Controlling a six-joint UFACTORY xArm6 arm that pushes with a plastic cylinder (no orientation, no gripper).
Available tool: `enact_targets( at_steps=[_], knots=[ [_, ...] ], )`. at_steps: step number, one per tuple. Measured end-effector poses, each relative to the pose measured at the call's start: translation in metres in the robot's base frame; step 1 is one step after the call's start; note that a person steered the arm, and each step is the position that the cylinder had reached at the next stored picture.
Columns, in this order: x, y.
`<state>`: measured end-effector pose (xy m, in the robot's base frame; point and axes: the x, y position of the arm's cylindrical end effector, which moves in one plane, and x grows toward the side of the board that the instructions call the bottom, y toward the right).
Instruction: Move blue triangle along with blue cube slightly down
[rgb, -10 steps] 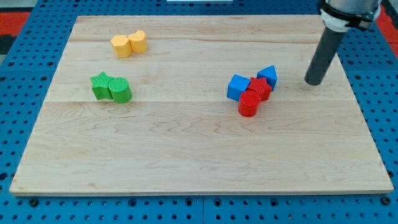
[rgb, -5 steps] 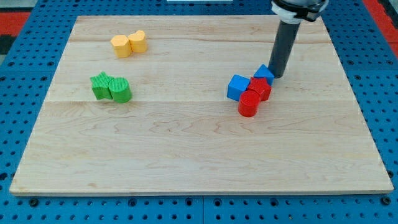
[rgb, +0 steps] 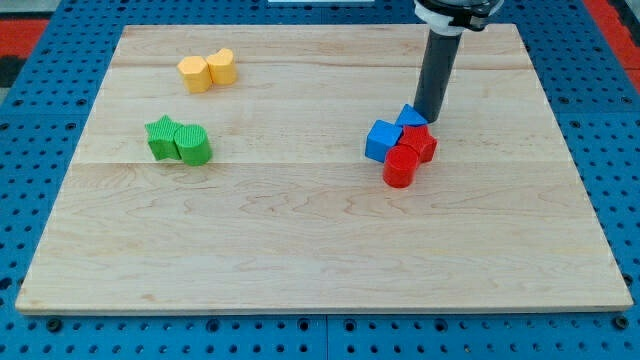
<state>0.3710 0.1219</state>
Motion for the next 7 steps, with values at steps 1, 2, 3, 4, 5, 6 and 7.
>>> enact_targets(
  at_steps=[1,2,3,4,5,6,7],
  knots=[
    [0.004,-0.007],
    [0.007,-0.012],
    [0.0,-0.024],
    [-0.004,-0.044],
    [-0.004,-0.065],
    [-0.004,-0.08],
    [-0.011,-0.105]
  ],
)
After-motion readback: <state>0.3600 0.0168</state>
